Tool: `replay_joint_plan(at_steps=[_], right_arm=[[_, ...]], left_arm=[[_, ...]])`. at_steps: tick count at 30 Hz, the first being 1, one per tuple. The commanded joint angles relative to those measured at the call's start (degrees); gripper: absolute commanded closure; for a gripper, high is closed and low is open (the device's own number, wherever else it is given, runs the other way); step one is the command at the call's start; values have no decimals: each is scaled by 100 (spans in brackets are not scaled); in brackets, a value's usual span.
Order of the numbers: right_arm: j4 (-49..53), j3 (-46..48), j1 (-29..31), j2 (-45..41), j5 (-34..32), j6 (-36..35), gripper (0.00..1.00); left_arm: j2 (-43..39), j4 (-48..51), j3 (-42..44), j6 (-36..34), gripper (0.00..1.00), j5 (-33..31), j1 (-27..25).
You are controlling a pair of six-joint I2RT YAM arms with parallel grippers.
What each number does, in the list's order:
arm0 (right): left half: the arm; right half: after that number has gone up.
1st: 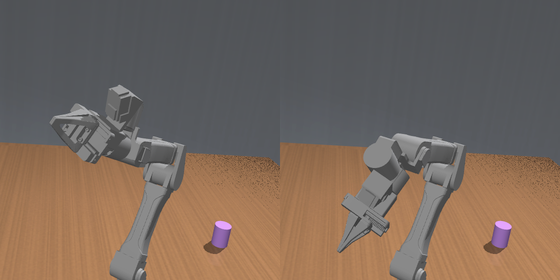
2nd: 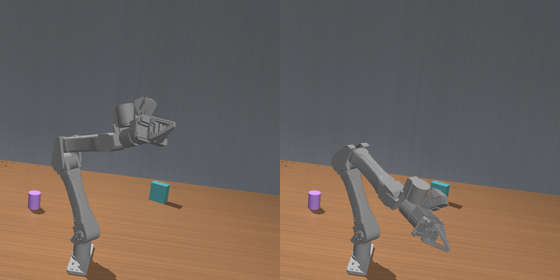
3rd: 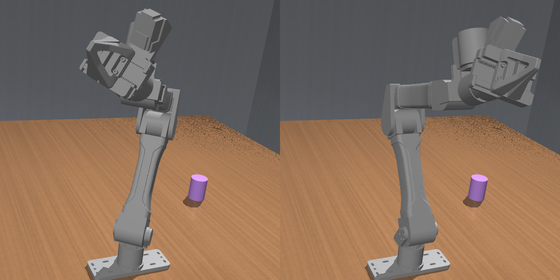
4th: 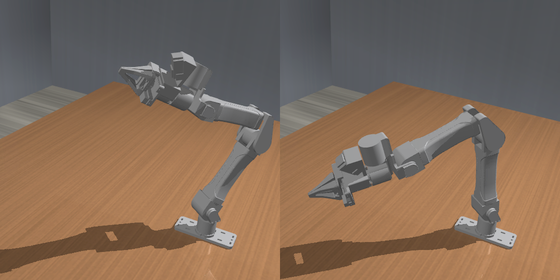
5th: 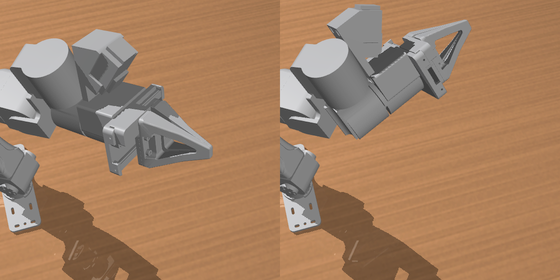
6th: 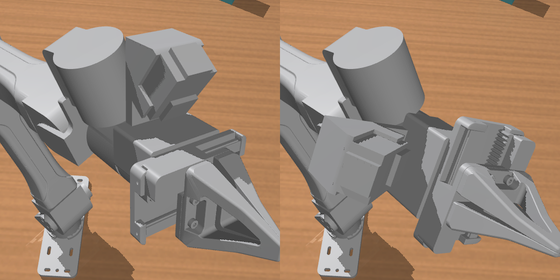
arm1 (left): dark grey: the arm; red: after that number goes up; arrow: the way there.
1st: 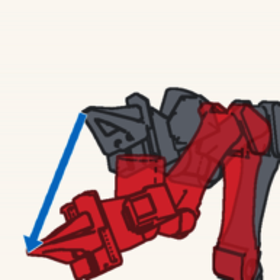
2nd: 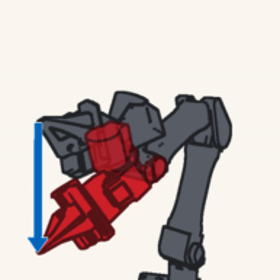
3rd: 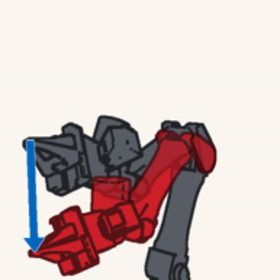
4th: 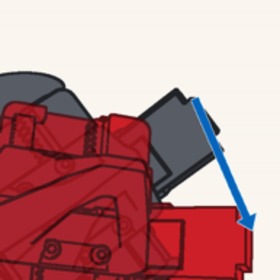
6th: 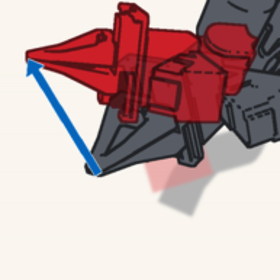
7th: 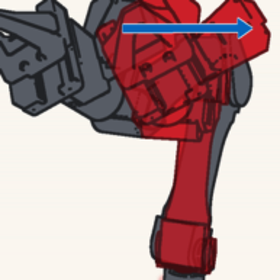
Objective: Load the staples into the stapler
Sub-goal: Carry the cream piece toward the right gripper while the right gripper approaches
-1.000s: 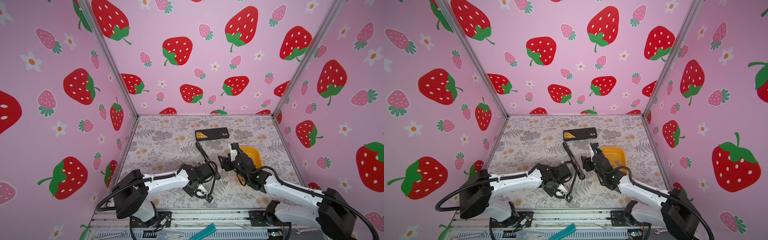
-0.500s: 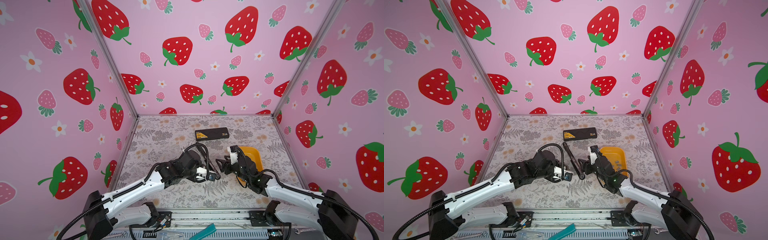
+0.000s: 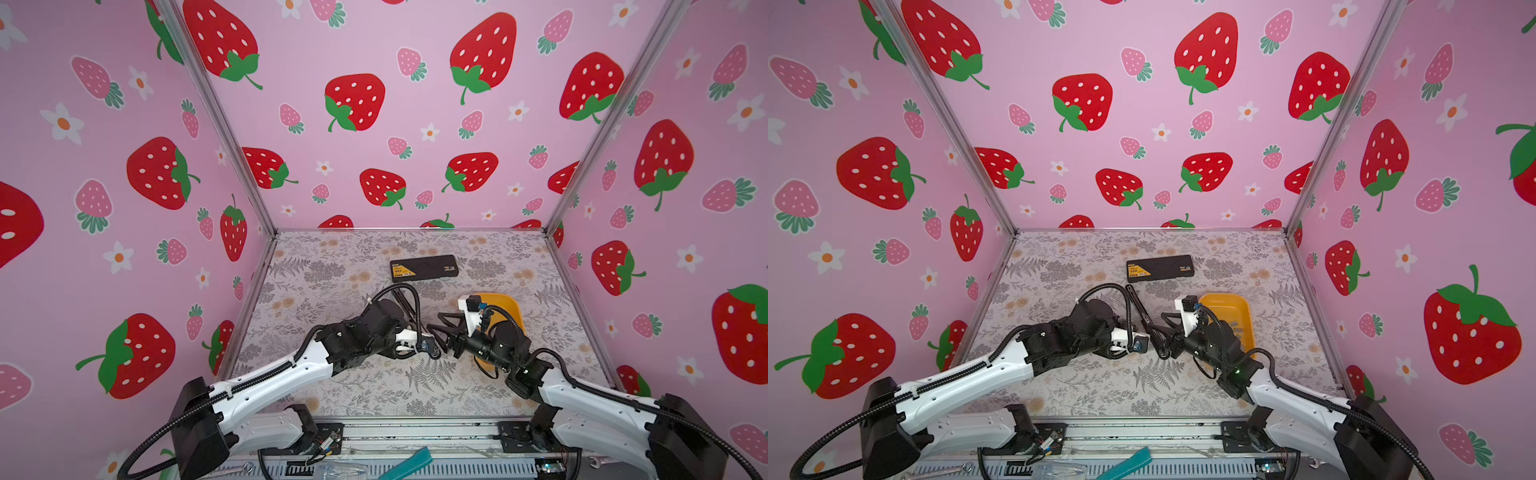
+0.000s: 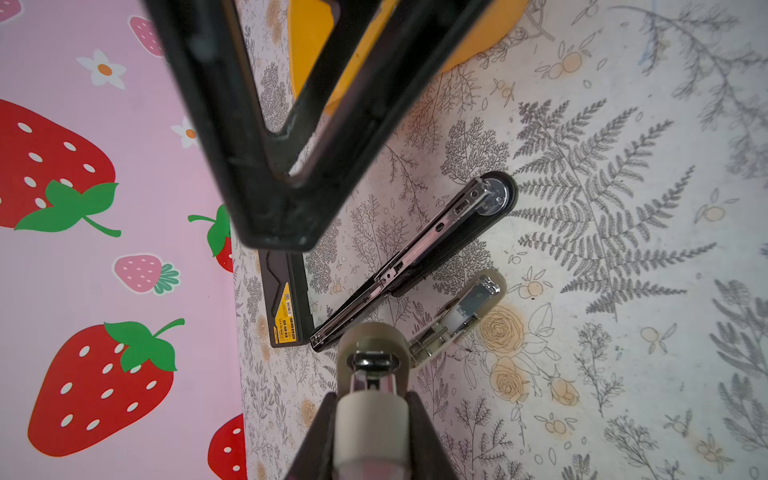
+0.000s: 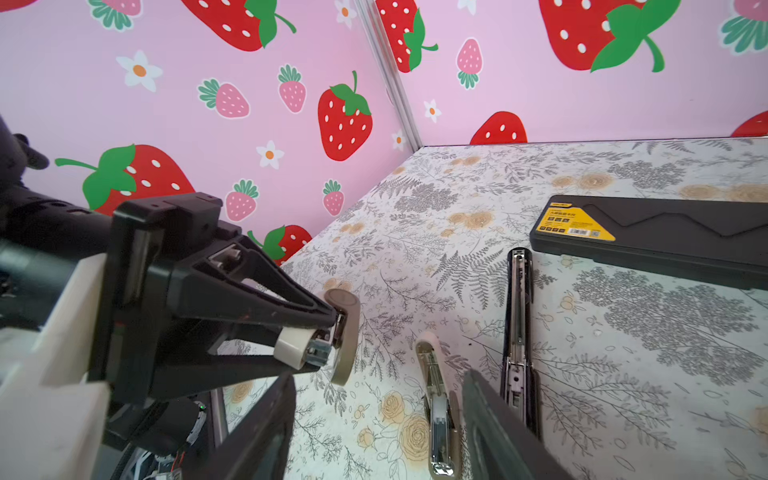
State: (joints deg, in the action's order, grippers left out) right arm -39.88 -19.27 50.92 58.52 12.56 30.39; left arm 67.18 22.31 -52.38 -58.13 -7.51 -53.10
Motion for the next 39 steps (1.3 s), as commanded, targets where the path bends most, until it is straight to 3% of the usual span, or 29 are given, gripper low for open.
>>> replay_joint_plan(at_steps=[1, 14, 23, 39], right_arm=[[-237, -161, 63, 200, 387, 20, 36], [-105, -483, 151, 918, 573, 58, 40], [103, -566, 157, 1019, 358, 57, 53], [208, -626, 162, 1170, 216, 105, 64]], left_arm=[[72, -61, -300, 94, 100, 39, -49], [41, -40, -297, 66, 100, 82, -192], [-81, 28, -368, 103, 100, 240, -210], [-272, -36, -329, 182, 100, 447, -359]])
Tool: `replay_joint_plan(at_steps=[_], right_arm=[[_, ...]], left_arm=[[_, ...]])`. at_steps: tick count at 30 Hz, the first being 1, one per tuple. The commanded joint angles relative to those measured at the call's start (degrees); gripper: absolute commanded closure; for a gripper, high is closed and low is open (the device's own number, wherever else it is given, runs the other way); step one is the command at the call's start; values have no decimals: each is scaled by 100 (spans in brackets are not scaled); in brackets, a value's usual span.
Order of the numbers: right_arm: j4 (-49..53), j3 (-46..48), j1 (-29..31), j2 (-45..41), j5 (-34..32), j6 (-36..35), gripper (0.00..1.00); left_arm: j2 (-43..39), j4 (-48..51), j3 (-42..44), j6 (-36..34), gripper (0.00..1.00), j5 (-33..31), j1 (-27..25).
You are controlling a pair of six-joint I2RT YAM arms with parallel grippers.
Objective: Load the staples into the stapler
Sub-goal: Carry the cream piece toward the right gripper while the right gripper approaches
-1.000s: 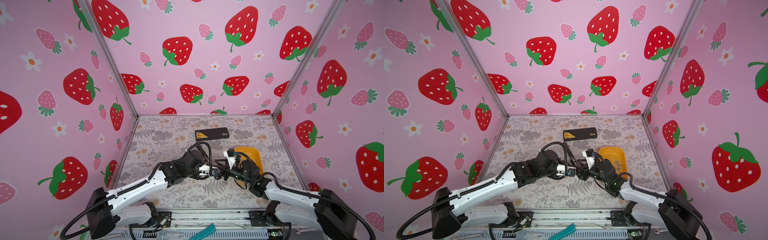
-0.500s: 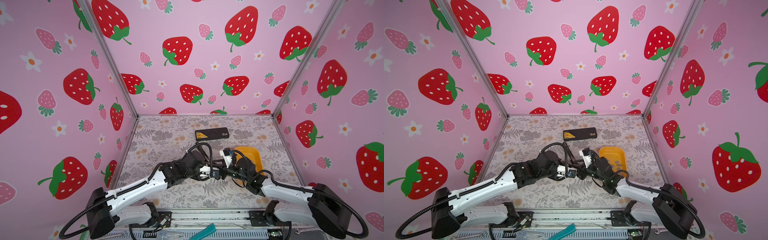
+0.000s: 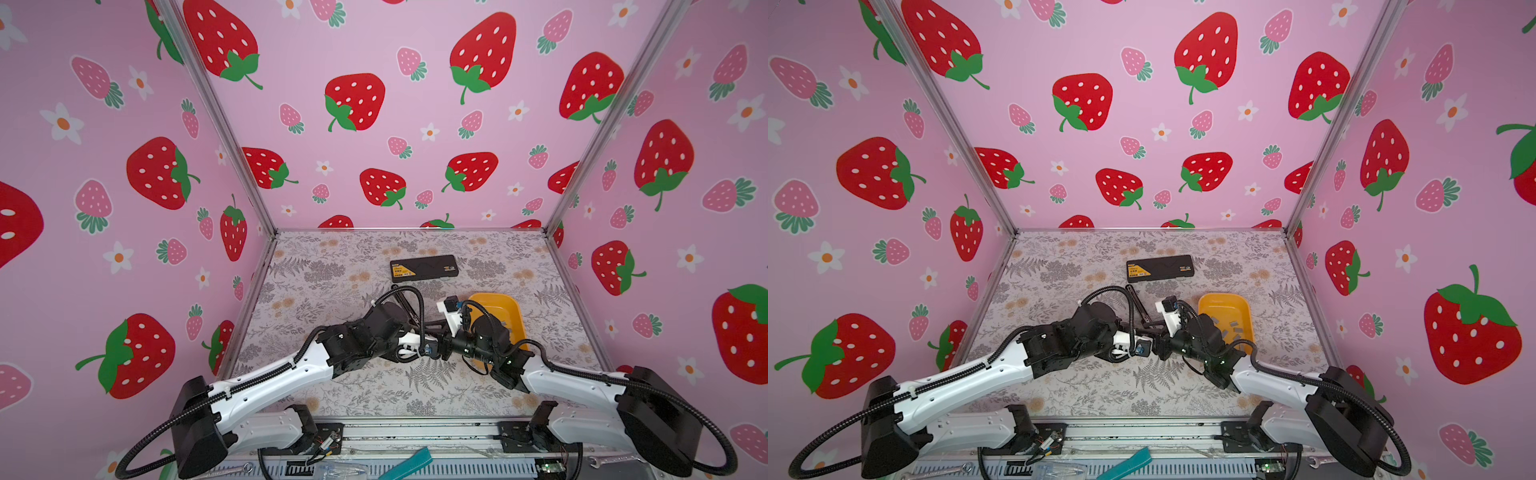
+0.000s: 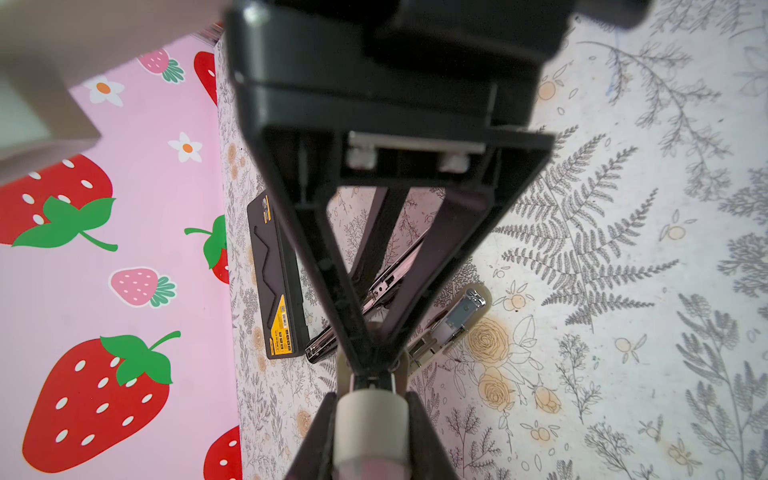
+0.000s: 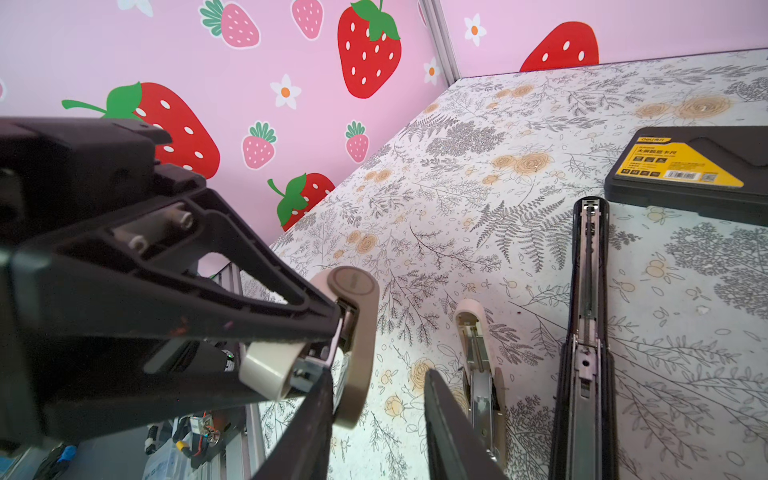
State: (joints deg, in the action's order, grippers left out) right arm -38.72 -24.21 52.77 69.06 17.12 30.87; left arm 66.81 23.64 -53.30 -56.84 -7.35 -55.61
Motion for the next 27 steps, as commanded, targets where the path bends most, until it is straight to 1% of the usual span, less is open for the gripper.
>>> replay_joint_plan(at_steps=[1, 8, 17, 27], right_arm=[[94, -130, -29, 131, -241, 63, 64], [101, -158, -25, 209, -234, 96, 66], [119, -187, -22, 217, -177, 52, 66], [110, -360, 6, 477, 154, 32, 66]], left_arm=[[-269, -175, -236, 74, 100, 451, -109], [-424, -246, -189, 103, 100, 542, -107], [-491, -246, -185, 137, 100, 677, -108], [-671, -272, -185, 302, 100, 1350, -90]])
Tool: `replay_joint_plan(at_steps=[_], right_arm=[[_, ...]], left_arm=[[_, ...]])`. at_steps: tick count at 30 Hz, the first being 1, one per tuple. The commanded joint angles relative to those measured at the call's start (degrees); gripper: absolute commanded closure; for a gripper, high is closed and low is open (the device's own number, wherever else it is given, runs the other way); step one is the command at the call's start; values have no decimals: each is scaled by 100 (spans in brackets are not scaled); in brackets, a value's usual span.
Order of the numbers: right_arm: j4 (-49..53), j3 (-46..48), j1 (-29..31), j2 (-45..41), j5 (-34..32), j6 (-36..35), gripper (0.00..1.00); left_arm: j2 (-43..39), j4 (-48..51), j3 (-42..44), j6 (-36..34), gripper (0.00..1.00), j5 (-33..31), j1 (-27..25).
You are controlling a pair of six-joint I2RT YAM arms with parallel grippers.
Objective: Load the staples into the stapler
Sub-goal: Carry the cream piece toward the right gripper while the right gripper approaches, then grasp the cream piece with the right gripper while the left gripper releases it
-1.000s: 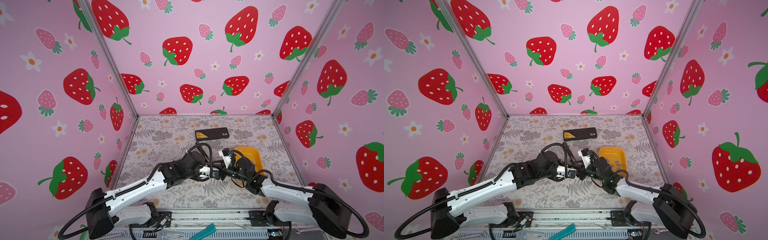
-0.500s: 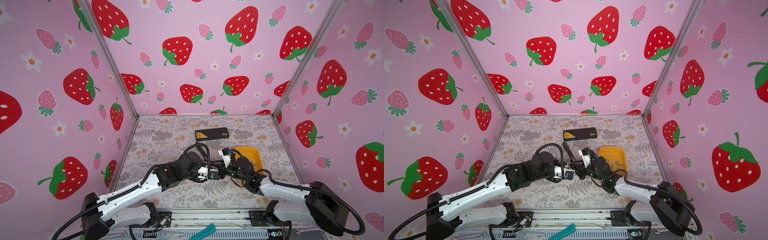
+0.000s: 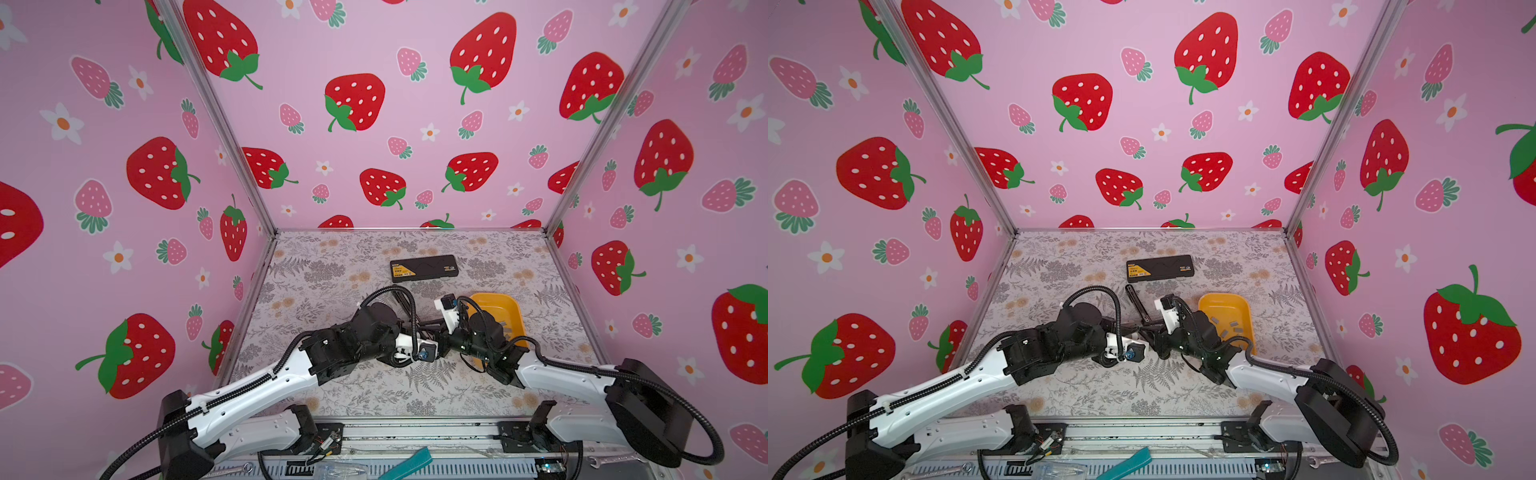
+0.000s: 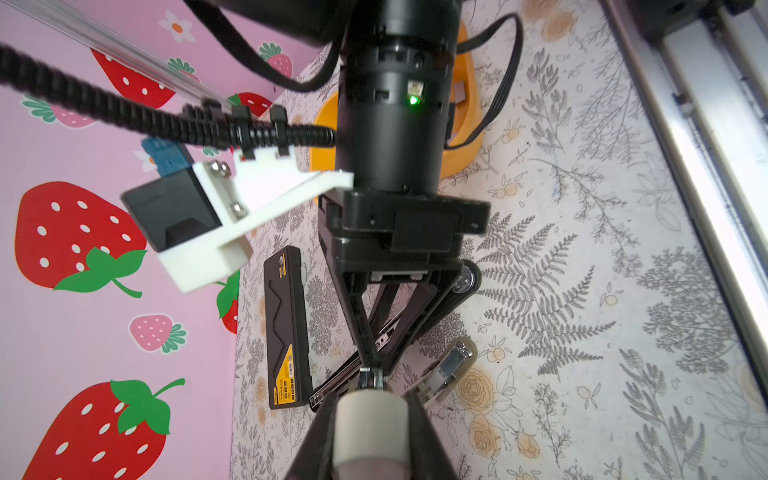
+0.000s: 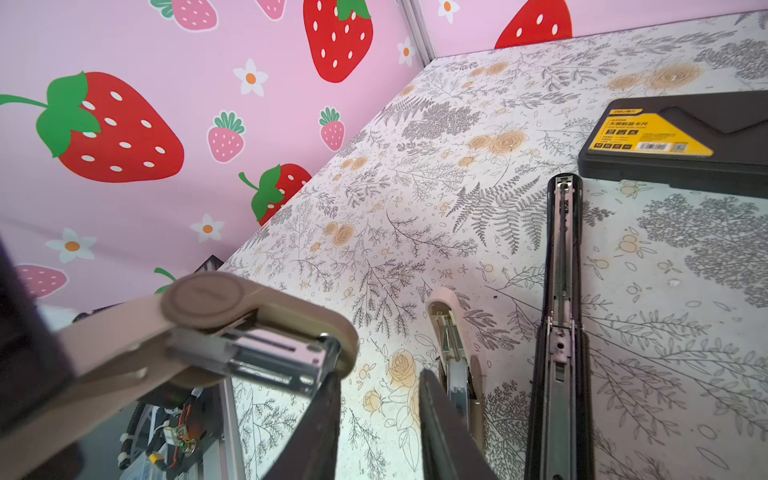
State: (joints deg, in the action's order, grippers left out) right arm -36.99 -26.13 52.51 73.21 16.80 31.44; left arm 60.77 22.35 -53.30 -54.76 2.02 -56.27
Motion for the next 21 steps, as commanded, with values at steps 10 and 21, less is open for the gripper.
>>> replay_joint_plan(at_steps=[10, 21], right_arm=[[-71, -291, 108, 221, 420, -43, 66], [175, -242, 112, -179, -34, -332, 62]], left_arm=[[-116, -212, -144, 178, 100, 934, 6], [-281, -476, -82, 482, 100, 1699, 752]])
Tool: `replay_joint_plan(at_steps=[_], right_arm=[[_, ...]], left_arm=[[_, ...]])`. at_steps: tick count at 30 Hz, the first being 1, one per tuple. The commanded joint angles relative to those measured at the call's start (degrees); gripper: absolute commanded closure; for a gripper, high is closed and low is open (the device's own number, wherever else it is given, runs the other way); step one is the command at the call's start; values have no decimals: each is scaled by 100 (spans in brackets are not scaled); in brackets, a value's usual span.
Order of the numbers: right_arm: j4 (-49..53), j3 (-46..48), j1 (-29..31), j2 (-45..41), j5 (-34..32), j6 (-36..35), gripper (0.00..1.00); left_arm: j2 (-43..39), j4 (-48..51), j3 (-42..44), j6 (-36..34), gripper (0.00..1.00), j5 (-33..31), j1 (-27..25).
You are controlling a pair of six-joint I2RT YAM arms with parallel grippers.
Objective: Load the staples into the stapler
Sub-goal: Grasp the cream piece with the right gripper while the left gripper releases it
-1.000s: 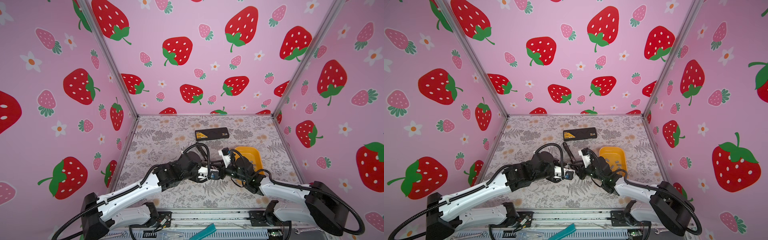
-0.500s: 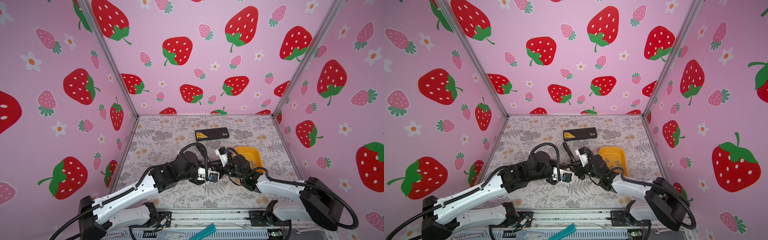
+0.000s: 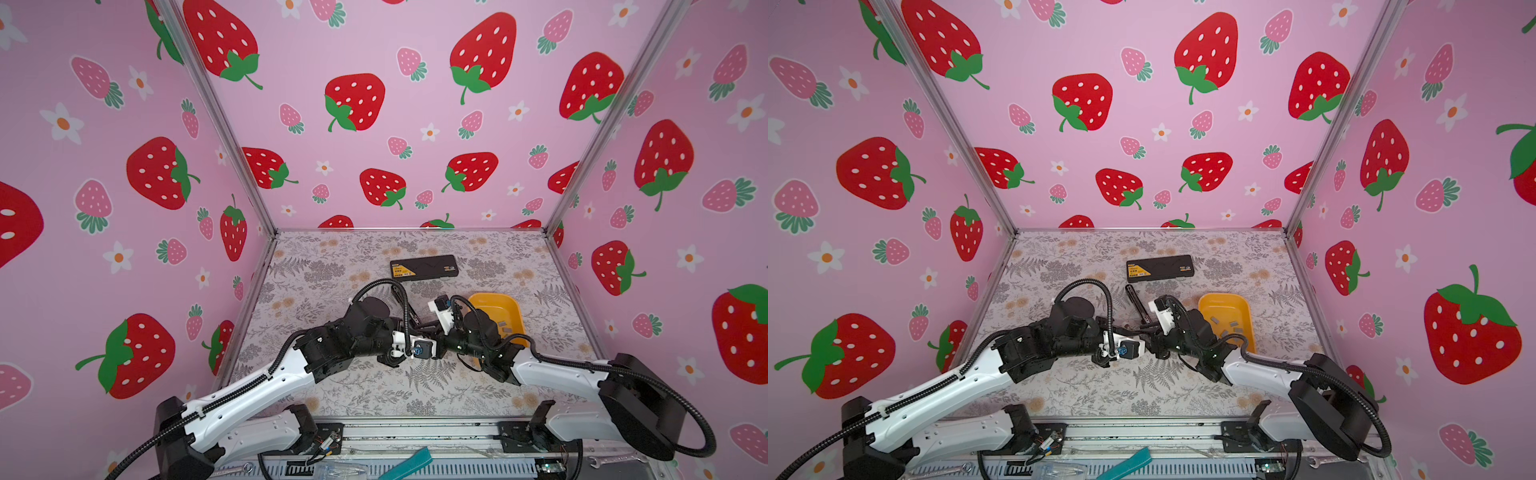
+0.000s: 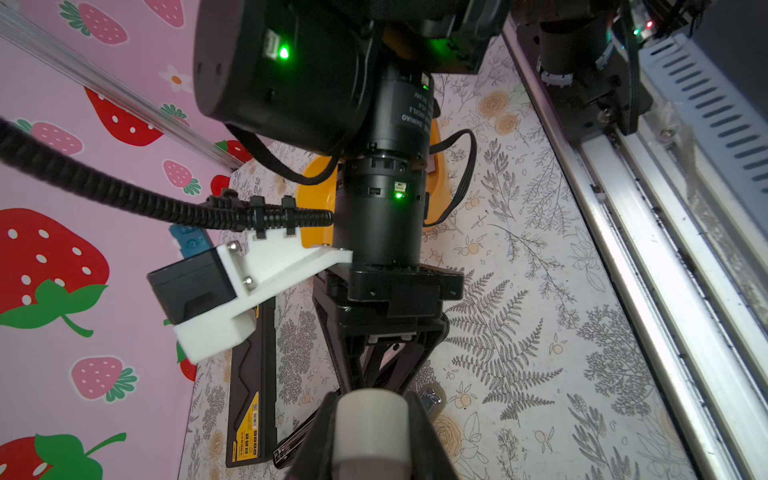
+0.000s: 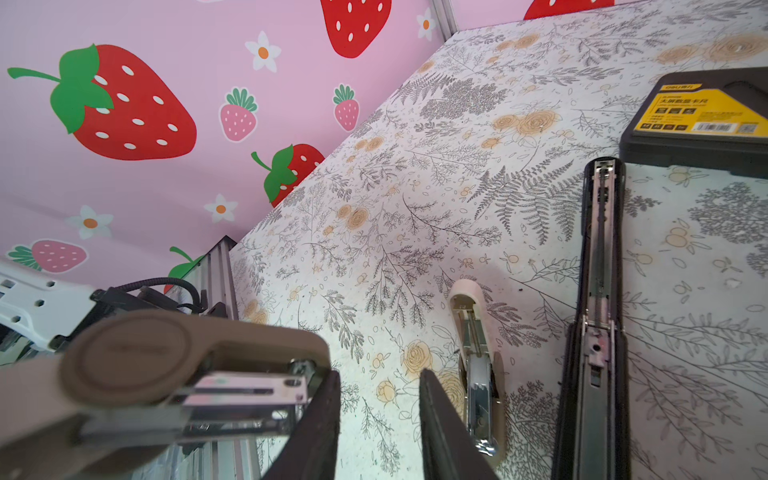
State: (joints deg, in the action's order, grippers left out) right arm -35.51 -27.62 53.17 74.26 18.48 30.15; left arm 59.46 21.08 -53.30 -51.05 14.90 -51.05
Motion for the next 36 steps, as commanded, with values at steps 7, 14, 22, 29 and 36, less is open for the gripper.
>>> replay_joint_plan(at_steps=[7, 14, 22, 29, 36], right_arm=[[-163, 672, 52, -1770, -1372, -686, 35], [-2940, 2289, 526, -3167, -999, -1816, 24], [-1998, 1547, 933, -2418, -941, -2488, 27], [-1390, 1117, 1260, -1941, -1025, -2915, 21], [-1010, 847, 1454, -1717, -1063, -3102, 28]], left_arm=[[-207, -373, -114, 204, 100, 626, 708], [-234, -347, -105, 264, 100, 1022, 952], [-136, -75, -254, 149, 100, 1802, 965], [-97, 192, -349, -14, 100, 2362, 964], [-5, 429, -455, -107, 100, 2754, 956]])
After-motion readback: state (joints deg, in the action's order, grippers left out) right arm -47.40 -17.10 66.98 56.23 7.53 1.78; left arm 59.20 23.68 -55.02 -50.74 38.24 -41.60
